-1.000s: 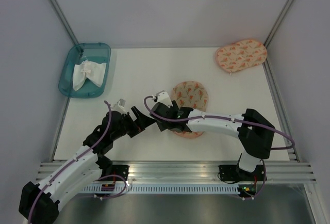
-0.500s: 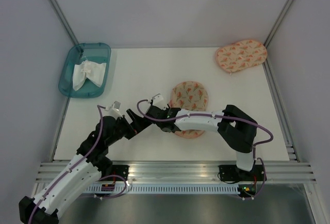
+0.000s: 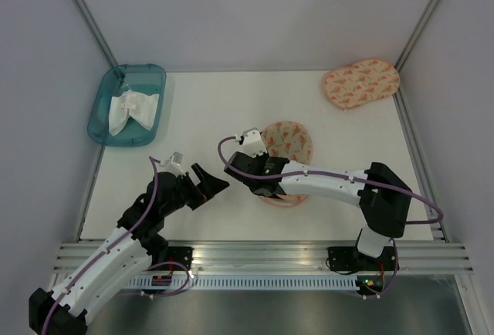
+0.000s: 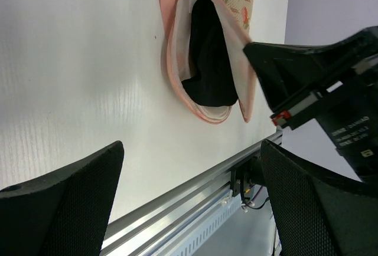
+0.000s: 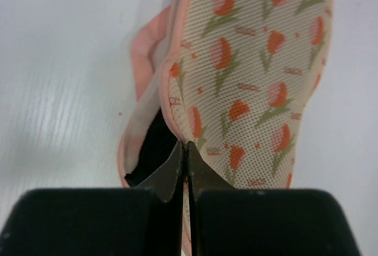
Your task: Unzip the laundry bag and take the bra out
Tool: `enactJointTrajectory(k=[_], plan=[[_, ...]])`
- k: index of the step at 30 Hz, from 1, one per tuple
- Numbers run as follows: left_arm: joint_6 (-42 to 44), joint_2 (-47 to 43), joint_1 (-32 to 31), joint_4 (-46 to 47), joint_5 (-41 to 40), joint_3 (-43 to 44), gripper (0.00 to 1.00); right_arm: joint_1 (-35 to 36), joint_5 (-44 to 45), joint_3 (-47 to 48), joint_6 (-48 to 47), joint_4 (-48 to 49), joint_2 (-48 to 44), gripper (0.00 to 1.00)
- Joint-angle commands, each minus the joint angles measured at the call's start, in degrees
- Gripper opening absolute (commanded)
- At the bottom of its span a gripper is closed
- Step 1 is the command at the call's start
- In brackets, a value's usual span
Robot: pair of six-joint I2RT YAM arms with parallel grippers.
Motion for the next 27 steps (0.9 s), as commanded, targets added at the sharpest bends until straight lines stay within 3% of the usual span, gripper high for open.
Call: enactJointTrajectory(k=[1,5,6,9,13,15,16,18,19,22,25,27], plan=[[0.08,0.87,-0.12,0.15,-0.49,1.24,1.00,-1.21,8.76,-2.69,5.73,-5.42,-6.45,0.00],[1.66,4.03,-0.12,1.91,1.35,2.38,1.00,-5.14,17.63,-4.90,21.08,-19.77,-11.99,0.00],[2.80,4.91,-0.12,3.39,2.05,2.65,1.00,-6.38,19.49,-5.60,28.78,-22.54,-13.31,0.01],[4.82,9.30,-0.20,6.90,4.78,3.97,1.00,-12.10,21.62,-12.43,39.89,-27.05,-21.39,0.01],[8.16,17.47,-0.29,12.97,9.70,6.60,1.00,-18.94,22.41,-20.97,40.39,-21.26,-39.64,0.00],[10.88,23.53,-0.38,14.30,12.86,8.27,1.00,-21.15,21.36,-24.05,37.75,-17.21,-43.54,0.00],[11.94,25.37,-0.47,16.83,13.57,10.11,1.00,-23.86,20.57,-24.59,36.52,-16.24,-45.56,0.06],[14.66,31.07,-0.64,18.43,15.24,12.05,1.00,-26.07,18.90,-25.20,33.26,-15.01,-45.85,0.34],[15.37,33.02,-0.73,21.31,16.20,13.63,1.00,-26.78,18.89,-25.12,32.90,-15.35,-44.98,0.54],[17.66,38.83,-0.73,25.80,17.96,15.83,1.00,-26.88,18.37,-24.33,35.10,-19.48,-42.69,0.76],[19.07,44.10,-0.73,30.73,19.28,18.29,1.00,-26.79,13.39,-27.22,27.56,-12.75,-44.78,0.77],[19.94,47.09,-0.73,31.79,19.72,20.57,1.00,-26.87,8.38,-31.33,18.44,-3.09,-48.37,0.74]])
